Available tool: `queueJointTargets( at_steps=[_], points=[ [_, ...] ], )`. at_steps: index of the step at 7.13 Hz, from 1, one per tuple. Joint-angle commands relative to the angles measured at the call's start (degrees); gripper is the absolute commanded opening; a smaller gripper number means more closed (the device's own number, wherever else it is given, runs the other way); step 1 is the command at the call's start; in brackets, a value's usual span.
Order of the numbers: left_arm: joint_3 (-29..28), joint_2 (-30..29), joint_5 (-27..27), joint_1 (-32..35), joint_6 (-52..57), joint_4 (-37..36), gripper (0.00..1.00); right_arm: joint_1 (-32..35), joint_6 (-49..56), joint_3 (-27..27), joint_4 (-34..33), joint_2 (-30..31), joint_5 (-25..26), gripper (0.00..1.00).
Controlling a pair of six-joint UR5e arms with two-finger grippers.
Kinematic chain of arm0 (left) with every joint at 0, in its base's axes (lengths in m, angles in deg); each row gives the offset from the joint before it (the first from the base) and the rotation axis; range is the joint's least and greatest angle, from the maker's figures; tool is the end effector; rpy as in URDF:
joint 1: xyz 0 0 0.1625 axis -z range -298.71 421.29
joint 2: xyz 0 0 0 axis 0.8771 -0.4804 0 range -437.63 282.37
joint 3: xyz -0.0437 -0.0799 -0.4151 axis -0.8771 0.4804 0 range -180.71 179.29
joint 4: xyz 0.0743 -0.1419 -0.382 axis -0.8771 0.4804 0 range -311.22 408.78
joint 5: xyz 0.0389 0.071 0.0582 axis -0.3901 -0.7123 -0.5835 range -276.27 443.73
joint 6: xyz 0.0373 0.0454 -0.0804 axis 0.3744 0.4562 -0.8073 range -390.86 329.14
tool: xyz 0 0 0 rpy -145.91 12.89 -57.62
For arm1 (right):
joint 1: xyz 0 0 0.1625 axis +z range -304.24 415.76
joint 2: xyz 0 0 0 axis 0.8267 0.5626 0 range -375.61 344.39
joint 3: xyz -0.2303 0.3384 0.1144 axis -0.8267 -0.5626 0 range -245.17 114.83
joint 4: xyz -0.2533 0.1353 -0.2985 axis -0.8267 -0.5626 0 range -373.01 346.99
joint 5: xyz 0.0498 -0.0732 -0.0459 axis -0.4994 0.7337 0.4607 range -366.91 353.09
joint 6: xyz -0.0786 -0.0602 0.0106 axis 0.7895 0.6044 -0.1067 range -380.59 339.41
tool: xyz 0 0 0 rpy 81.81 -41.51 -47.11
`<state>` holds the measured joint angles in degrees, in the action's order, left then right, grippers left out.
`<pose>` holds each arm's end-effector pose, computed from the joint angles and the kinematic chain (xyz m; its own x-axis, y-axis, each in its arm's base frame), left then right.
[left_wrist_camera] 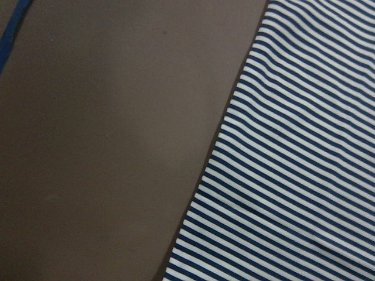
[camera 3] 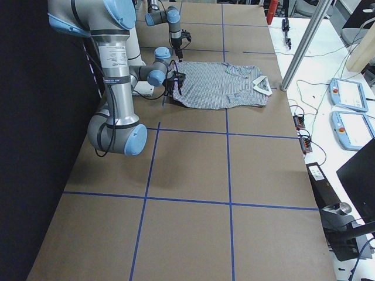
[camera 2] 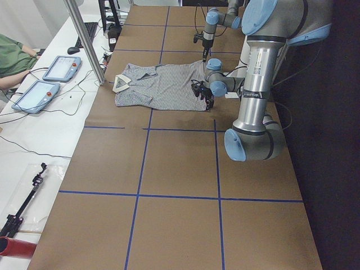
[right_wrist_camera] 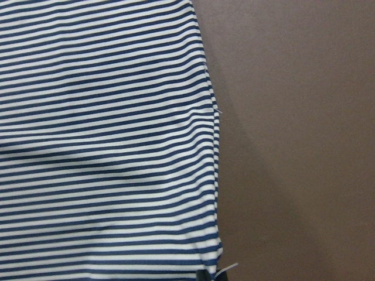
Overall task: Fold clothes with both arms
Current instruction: 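Grasp both hem corners with the left and right grippers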
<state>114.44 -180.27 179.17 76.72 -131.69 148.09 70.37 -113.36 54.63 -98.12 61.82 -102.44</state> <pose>0.4909 -0.2640 0.3313 0.6073 -0.3617 -0.7074 0.3177 0.9266 -0.2010 -0.4746 -0.2515 0.3070 0.6473 0.2182 0.7304 -0.2140 0.9716 -0.1007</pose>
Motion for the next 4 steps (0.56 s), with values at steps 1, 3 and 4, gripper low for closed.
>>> queueJointTargets(
  at_steps=[1, 3, 4],
  points=[
    [-1.0, 0.1, -0.7, -0.3, -0.2, -0.1, 0.94, 0.2, 0.0, 0.0, -0.1, -0.3, 0.0, 0.0],
    [-2.1, 0.1, -0.8, -0.9, -0.8, -0.1, 0.94, 0.3, 0.0, 0.2, -0.1, -0.2, -0.1, 0.0],
    [-2.1, 0.1, -0.8, -0.9, -0.8, -0.1, 0.94, 0.3, 0.0, 0.2, -0.1, -0.3, -0.1, 0.0]
  ],
)
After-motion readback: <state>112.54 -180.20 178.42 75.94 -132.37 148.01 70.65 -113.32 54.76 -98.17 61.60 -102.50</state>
